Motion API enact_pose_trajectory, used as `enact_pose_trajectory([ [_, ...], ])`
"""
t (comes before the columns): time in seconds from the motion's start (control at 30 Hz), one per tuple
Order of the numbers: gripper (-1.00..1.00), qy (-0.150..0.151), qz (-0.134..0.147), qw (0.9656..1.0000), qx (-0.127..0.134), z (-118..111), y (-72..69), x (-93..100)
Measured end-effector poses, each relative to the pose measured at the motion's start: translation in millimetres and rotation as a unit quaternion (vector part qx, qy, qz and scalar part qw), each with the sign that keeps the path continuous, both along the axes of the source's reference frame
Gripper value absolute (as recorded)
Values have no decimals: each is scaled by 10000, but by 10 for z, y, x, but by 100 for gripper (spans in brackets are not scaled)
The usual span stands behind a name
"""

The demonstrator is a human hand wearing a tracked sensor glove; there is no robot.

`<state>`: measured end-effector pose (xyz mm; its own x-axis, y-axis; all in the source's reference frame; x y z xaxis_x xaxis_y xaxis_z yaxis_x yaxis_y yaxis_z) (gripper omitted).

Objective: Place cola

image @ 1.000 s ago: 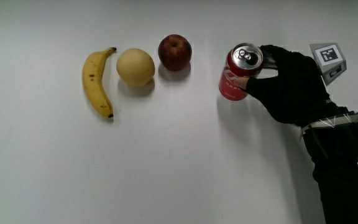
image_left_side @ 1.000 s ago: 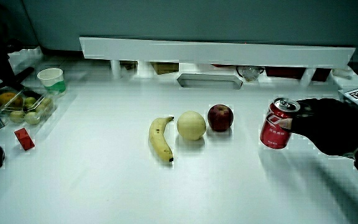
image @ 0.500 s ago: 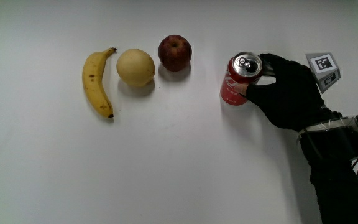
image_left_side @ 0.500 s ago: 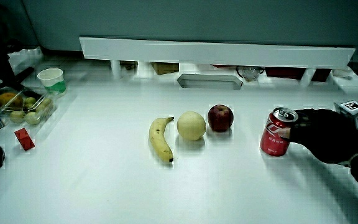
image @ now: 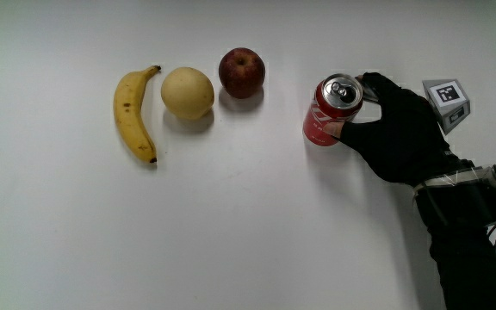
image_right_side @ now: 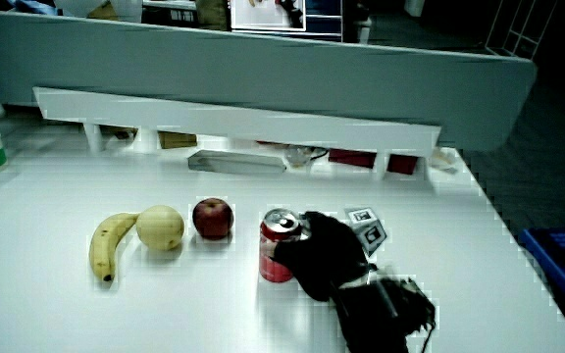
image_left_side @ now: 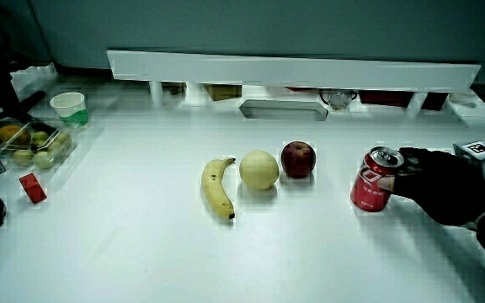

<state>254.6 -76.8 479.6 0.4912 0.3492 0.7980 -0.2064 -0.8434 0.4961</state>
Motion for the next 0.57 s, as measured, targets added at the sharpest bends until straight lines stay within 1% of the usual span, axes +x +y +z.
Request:
enact_pose_trajectory([
  [0.03, -60, 40, -3, 10000, 48, -36, 10, -4],
  [0.07, -67, 50, 4, 10000, 49, -3, 20, 30],
  [0.1, -73, -299, -110, 9992, -248, -32, 33, 25],
  [0.13, -80, -268, -115, 9990, -343, -62, 59, 35],
  [0.23, -100, 111, -272, 9994, -161, -119, 205, 59],
  [0.33, -100, 490, -427, 9979, 21, -176, 352, 84],
  [0.4, -100, 776, -569, 9953, 119, -238, 453, 65],
  [0.43, -100, 935, -658, 9933, 156, -280, 506, 38],
  [0.5, -100, 1252, -836, 9883, 231, -364, 610, -16],
  [0.53, -100, 1690, -1013, 9798, 340, -436, 667, -62],
  [0.57, -100, 2124, -1188, 9689, 448, -508, 723, -107],
])
